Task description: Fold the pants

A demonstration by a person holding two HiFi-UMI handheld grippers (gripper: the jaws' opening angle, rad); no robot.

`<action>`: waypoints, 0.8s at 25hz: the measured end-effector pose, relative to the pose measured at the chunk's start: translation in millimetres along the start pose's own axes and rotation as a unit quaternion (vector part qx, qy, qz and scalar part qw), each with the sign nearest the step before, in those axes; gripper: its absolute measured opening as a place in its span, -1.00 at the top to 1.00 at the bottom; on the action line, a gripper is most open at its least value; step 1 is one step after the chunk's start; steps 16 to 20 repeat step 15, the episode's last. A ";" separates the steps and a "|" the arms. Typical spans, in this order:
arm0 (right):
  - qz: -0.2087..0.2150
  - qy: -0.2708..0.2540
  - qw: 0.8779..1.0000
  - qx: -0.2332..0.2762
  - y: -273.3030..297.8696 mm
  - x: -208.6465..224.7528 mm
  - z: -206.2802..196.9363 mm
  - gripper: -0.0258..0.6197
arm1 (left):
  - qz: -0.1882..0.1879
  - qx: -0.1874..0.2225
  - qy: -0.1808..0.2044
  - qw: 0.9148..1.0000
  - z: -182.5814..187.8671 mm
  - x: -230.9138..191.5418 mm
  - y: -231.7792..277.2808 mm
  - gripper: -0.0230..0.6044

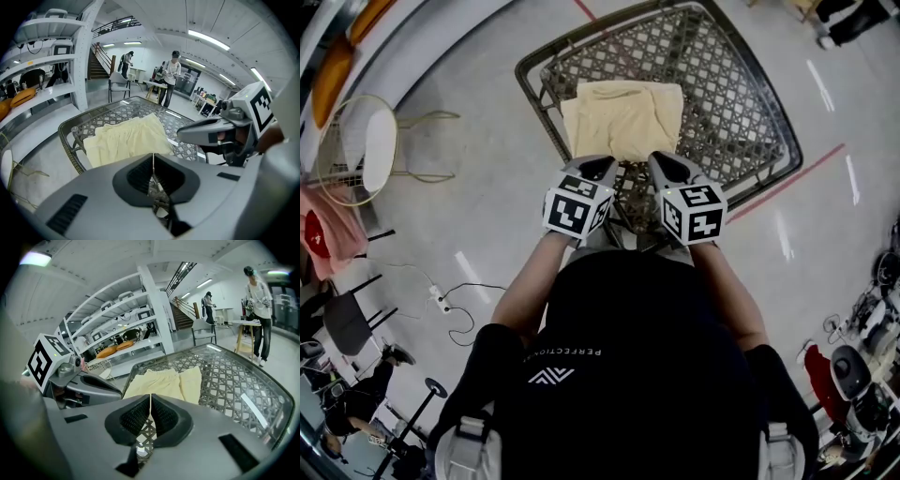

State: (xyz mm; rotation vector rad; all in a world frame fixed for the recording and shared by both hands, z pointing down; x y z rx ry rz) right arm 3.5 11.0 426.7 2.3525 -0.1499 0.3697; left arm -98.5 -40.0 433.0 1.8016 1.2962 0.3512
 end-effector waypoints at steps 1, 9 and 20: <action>0.000 -0.001 1.000 0.000 -2.3 -1.4 -0.3 0.80 | -0.003 0.000 0.002 1.000 -0.7 2.3 -0.3 0.87; 0.001 -0.005 1.000 0.008 -11.5 -1.9 -2.8 0.80 | -0.042 0.008 0.025 0.999 -2.3 26.1 2.9 0.87; 0.009 -0.005 1.000 0.005 -18.4 -5.7 -9.5 0.80 | -0.045 0.016 0.039 0.998 -0.8 42.6 1.7 0.88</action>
Point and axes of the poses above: the fingertips, and each gripper's own axes: y forward along the fingers, x to its right, z out of its top, the point moved 4 cm from there along -y, backward along the fingers, and after that the axes turned 3 degrees about -x, right-handed, at the moved point
